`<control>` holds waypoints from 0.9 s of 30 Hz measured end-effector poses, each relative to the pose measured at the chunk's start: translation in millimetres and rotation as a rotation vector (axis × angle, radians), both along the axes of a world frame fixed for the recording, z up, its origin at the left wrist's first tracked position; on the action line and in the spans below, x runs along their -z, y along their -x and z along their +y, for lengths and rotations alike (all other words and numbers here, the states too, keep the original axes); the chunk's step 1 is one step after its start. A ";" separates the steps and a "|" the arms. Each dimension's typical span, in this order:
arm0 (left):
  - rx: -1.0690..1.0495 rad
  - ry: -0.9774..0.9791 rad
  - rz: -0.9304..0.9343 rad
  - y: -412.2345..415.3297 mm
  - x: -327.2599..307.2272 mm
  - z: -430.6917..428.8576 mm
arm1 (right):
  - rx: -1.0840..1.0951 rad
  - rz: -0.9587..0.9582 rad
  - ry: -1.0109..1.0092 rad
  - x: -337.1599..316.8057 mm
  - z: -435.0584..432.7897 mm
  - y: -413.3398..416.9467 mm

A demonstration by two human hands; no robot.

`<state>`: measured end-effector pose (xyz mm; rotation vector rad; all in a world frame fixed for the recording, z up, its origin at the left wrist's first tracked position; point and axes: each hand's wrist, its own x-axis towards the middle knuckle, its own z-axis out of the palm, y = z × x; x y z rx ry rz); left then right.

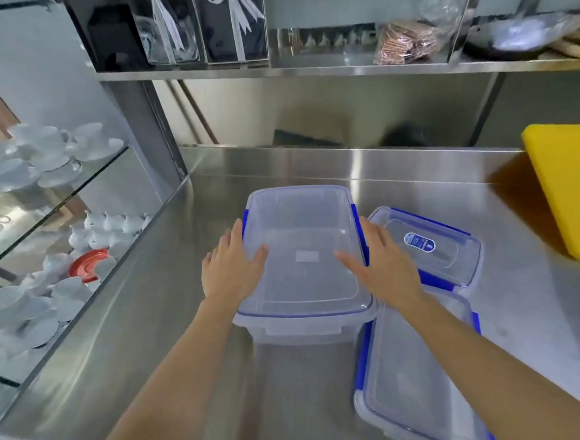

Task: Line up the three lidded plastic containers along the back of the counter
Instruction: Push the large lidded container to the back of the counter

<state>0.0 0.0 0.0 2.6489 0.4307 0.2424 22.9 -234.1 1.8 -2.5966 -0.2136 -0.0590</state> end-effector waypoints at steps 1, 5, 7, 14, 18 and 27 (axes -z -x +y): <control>-0.023 0.065 0.038 0.4 -0.6 1.7 | 0.028 0.042 -0.059 1.4 -0.2 -0.5; -0.084 0.207 0.140 0.3 5.7 5.7 | 0.089 0.178 -0.128 11.4 2.3 -0.9; -0.107 0.258 0.144 0.7 7.0 6.1 | 0.107 0.215 -0.207 12.6 6.9 -2.2; -0.144 0.422 0.094 -5.9 11.5 10.7 | 0.156 0.252 -0.431 18.9 15.4 -6.3; -0.146 0.451 0.068 -10.5 13.9 22.2 | 0.167 0.237 -0.511 20.4 23.5 -12.2; -0.023 0.690 0.053 -45.8 2.6 74.5 | 0.162 0.233 -0.580 22.3 66.6 -56.3</control>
